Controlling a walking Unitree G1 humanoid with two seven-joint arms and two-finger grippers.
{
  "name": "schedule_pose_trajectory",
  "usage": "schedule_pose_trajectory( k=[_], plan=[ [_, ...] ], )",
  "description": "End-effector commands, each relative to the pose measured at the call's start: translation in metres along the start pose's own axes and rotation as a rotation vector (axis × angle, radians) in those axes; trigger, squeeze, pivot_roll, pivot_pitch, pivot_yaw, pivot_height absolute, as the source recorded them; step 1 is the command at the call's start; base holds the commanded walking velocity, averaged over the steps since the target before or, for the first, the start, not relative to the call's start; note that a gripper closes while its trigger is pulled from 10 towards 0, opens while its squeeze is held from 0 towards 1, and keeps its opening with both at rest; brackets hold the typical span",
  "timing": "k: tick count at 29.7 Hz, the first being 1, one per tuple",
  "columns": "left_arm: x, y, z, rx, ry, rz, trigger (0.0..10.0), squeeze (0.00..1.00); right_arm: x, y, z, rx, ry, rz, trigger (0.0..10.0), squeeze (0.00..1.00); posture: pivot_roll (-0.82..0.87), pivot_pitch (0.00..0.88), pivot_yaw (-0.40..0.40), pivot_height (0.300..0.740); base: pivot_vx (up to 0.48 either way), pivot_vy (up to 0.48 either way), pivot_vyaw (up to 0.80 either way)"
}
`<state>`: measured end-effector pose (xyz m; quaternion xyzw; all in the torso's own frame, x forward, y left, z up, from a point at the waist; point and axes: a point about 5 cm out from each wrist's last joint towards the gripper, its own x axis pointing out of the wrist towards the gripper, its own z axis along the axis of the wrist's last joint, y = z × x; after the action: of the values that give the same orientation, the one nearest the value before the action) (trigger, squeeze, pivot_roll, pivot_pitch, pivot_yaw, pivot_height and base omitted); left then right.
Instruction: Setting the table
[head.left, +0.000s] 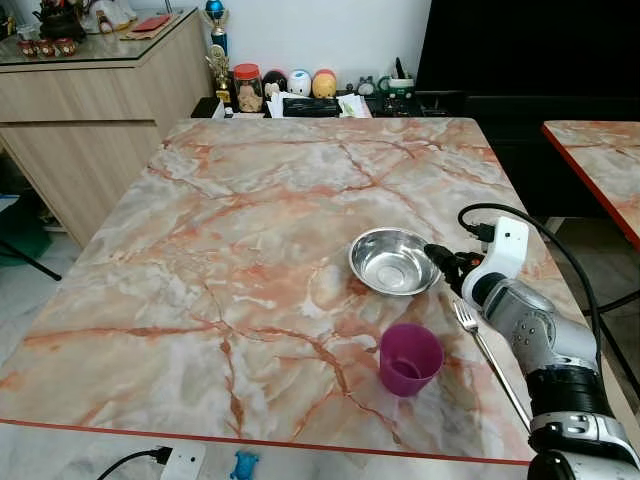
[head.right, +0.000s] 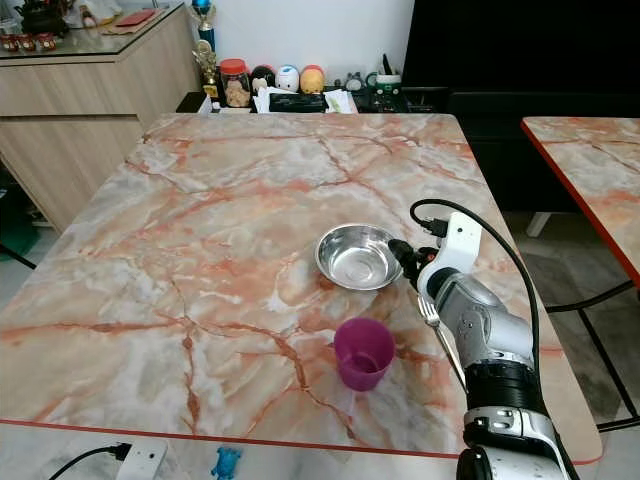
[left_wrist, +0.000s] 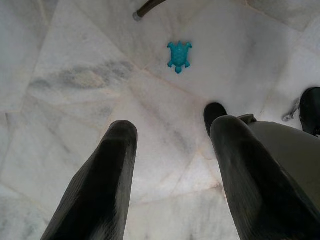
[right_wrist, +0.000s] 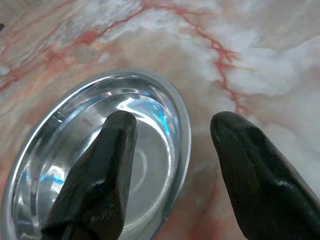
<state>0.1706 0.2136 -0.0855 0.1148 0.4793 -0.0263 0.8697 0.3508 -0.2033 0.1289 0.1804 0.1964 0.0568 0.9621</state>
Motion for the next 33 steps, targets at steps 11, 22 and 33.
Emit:
schedule_pose_trajectory(
  k=[11,22,33],
  plan=[
    [-0.001,-0.001,-0.005,0.003,0.008,0.0,10.0,0.0,0.001,0.003,-0.004,0.007,0.015,0.02,10.0,0.0,-0.04,0.02,0.023,0.74,0.0,0.0,0.0],
    [-0.001,-0.001,-0.005,0.005,0.008,-0.001,10.0,0.0,0.004,0.006,-0.014,0.02,0.034,0.021,10.0,0.0,-0.04,0.019,0.025,0.74,0.0,0.0,0.0],
    [-0.001,0.002,-0.004,0.004,0.005,0.003,10.0,0.0,0.008,0.007,-0.019,0.034,0.04,0.019,10.0,0.0,-0.03,0.02,0.024,0.74,0.0,0.0,0.0]
  ],
)
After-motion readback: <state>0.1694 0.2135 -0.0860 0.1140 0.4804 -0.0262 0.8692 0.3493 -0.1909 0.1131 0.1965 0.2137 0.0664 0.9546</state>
